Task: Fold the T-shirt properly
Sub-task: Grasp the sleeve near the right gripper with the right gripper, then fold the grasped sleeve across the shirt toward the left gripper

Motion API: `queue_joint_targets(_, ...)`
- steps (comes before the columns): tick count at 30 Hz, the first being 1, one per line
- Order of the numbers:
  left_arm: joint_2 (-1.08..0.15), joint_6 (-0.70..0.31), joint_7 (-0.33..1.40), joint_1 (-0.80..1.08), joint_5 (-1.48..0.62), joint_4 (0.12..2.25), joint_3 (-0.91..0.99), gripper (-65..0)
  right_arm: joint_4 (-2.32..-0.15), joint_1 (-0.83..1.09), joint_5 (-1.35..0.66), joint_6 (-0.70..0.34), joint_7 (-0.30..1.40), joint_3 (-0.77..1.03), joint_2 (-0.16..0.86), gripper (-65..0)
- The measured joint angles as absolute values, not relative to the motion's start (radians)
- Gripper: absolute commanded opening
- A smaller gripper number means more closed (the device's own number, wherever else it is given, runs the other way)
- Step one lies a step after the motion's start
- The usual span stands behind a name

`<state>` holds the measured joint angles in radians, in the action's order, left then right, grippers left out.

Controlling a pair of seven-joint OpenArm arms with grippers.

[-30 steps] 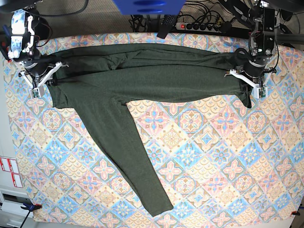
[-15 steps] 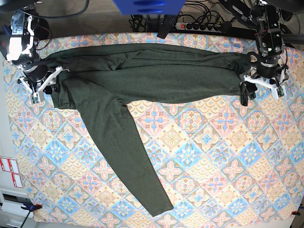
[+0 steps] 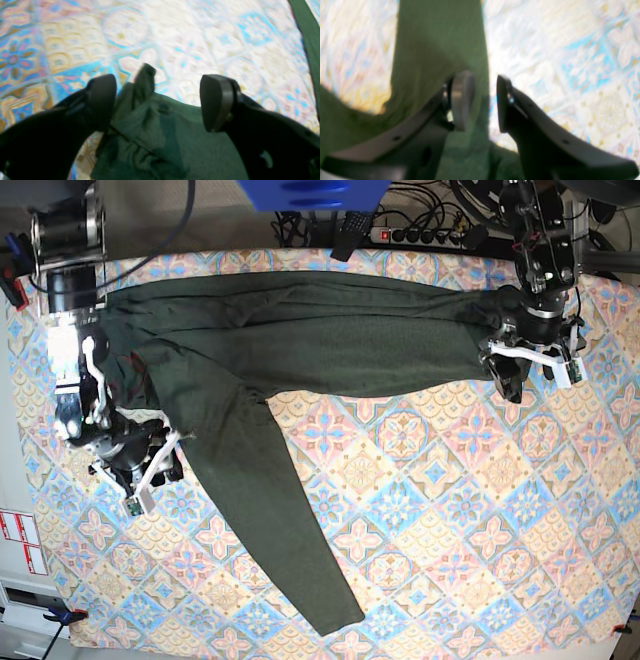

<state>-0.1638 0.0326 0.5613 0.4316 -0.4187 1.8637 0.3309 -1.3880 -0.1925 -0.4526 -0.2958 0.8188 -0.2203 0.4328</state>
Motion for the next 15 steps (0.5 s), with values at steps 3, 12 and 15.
queue_joint_targets(3, -0.173, 0.04, 0.555, 0.433, -0.415, 1.864, 0.337, -12.4, -1.259, -0.23, -0.45, -0.301, 0.854, -0.262, 0.425, -40.0)
queue_joint_targets(12, -0.169, 0.037, 0.64, 0.433, -0.415, 1.864, 0.34, -12.4, -1.065, -0.312, -0.457, -0.31, 0.768, -0.279, 0.338, -38.3)
queue_joint_targets(15, -0.167, 0.033, 0.647, 0.432, -0.416, 1.864, 0.34, -12.4, -0.996, -0.329, -0.45, -0.297, 0.735, -0.279, 0.351, -38.3)
